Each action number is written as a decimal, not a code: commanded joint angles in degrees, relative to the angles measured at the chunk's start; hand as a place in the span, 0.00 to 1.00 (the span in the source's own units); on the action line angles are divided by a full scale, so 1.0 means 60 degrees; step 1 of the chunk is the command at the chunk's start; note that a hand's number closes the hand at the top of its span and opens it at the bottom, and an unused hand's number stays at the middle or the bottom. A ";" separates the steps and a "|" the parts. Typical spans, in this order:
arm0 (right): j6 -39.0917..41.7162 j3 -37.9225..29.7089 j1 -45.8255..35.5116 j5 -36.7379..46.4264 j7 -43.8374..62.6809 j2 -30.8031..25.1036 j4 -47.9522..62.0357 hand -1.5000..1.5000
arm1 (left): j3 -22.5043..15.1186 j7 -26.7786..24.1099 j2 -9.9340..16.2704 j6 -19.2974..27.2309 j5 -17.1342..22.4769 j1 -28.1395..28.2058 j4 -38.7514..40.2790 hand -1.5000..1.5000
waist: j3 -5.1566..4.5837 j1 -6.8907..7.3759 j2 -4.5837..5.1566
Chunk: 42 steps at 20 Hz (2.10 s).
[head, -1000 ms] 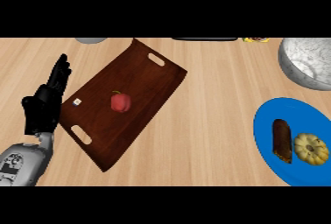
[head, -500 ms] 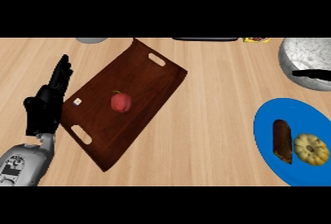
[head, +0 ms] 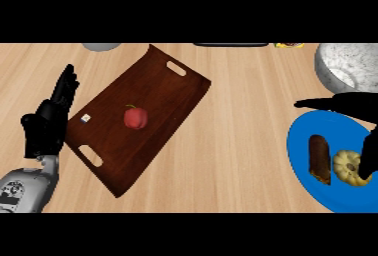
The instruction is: Pick the sweet potato from the plate and place it in the bowl
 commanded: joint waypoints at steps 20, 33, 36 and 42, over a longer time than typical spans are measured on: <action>-0.0681 0.0095 0.0905 0.4575 -0.1020 0.2218 0.2159 0.00 | 0.0416 0.0509 -0.0873 -0.0494 -0.0885 -0.0116 -0.0385 0.50 | 0.0011 -0.0014 0.0016; -0.1491 0.0207 0.1056 0.6505 -0.2839 0.2774 0.2695 1.00 | 0.0974 -0.0400 -0.1116 -0.0969 -0.0969 0.0548 -0.0130 0.50 | 0.0007 -0.0018 0.0007; -0.1338 -0.0260 0.1284 0.6333 -0.3079 0.2520 0.2344 1.00 | 0.1099 0.0283 -0.0924 -0.1024 -0.1097 0.0214 -0.0545 0.50 | 0.0006 -0.0063 -0.0009; -0.2577 -0.0119 0.2864 0.5806 -0.2704 0.4013 -0.0113 1.00 | 0.1327 0.0023 -0.0831 -0.1117 -0.0913 0.0807 -0.0612 0.50 | -0.0003 -0.0308 -0.0138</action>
